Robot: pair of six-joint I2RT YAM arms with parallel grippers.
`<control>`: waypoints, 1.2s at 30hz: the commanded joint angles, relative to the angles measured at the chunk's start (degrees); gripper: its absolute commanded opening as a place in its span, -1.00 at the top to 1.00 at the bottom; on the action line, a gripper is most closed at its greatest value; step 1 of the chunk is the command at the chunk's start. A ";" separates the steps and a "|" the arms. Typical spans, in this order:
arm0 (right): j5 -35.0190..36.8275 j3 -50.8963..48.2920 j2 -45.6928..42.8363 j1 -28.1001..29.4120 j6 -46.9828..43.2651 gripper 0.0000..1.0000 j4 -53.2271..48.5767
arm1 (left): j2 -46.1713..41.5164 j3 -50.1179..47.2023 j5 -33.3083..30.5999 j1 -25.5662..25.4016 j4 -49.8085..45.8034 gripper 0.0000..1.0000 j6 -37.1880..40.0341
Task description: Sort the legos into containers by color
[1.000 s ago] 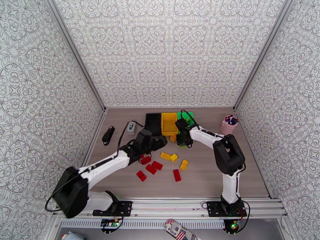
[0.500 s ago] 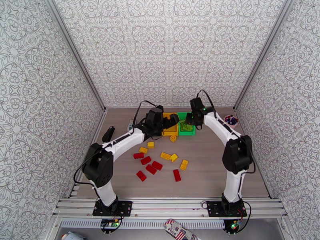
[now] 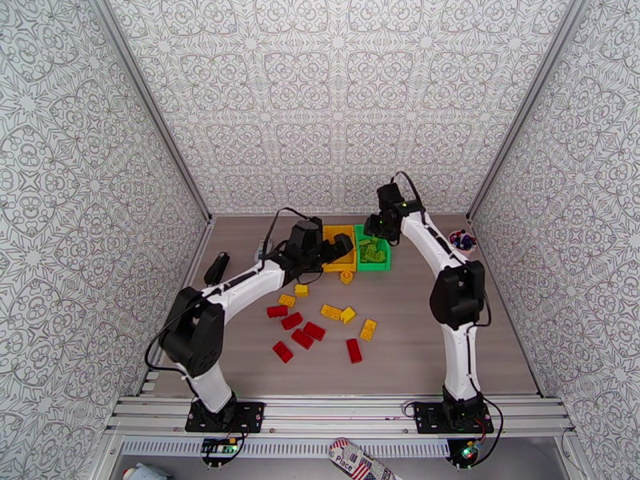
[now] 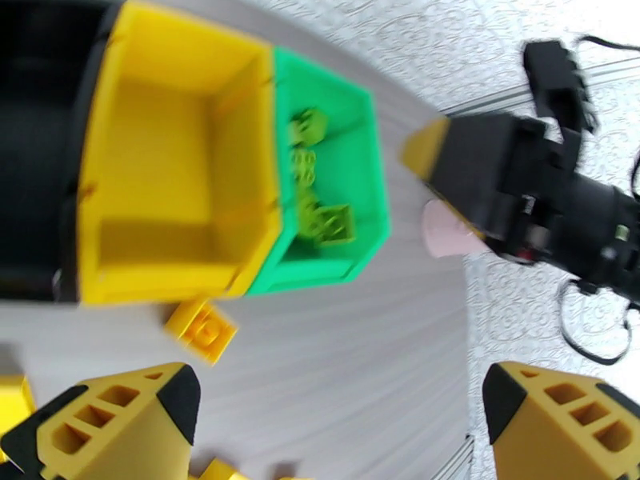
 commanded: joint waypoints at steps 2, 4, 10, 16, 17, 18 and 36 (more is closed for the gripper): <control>-1.48 -12.14 -11.39 1.43 -0.40 -0.12 3.78 | -7.57 -3.05 -5.02 -2.84 -4.18 -0.98 3.14; -1.57 -19.01 -15.72 2.31 0.20 -0.12 5.59 | -10.04 -4.16 -6.76 -4.60 -7.40 -0.97 5.34; -3.31 -40.33 -27.71 3.49 3.37 -0.06 10.73 | -15.66 -6.54 -11.47 -10.50 -17.37 -0.86 11.21; -5.29 -57.10 -40.93 3.45 7.42 -0.03 13.40 | -14.98 -6.56 -13.51 -18.03 -23.11 -0.76 12.22; -5.26 -59.25 -43.30 3.45 8.03 -0.03 13.08 | -14.07 -6.14 -13.45 -19.24 -23.30 -0.74 12.09; -5.25 -61.14 -45.93 3.43 8.73 -0.03 12.68 | -12.69 -5.50 -13.42 -20.39 -23.61 -0.72 11.78; -8.66 -77.28 -71.35 3.48 13.65 -0.21 5.34 | 17.65 17.56 -15.32 -27.68 -35.57 -0.59 7.24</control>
